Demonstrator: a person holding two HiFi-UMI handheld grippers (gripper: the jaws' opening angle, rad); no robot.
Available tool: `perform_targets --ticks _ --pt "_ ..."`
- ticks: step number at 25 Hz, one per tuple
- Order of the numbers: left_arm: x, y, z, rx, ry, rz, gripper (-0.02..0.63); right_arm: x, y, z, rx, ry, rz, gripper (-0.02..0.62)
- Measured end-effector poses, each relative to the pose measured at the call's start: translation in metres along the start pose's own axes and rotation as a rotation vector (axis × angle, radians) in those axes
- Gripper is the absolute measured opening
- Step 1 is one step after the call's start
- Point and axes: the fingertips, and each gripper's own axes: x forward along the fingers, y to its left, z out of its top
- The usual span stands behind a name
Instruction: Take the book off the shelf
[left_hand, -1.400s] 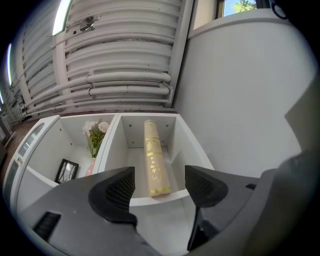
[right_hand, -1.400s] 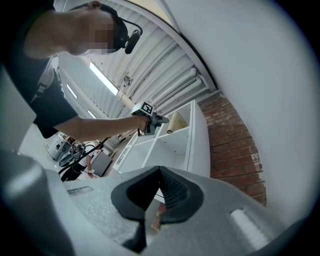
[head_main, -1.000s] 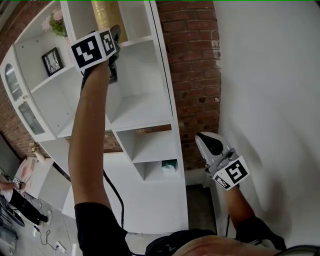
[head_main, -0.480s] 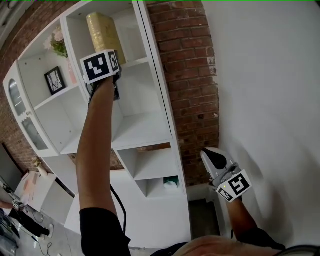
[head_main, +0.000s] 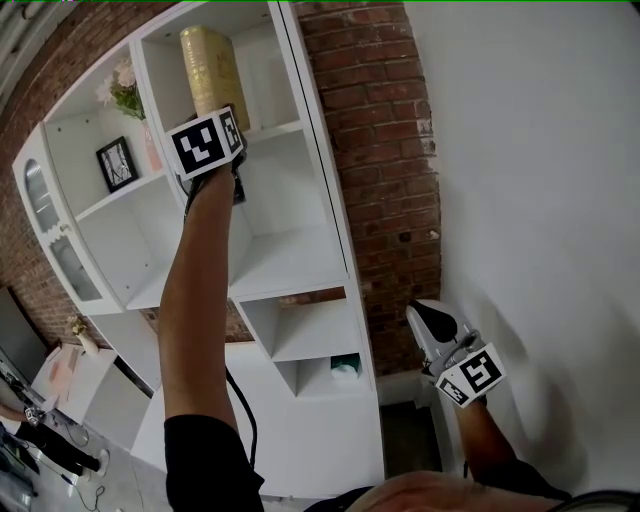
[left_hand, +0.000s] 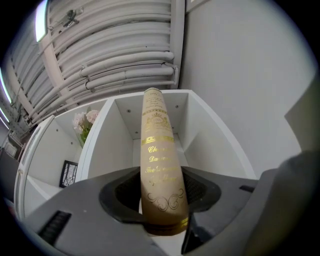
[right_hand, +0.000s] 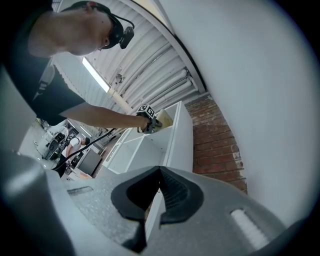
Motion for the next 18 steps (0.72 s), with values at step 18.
perform_targets --ticks 18 --pt "-0.19 0.007 0.016 -0.189 -0.41 -0.17 0.193 0.006 0.033 0.017 0.019 -0.05 0.022 0.002"
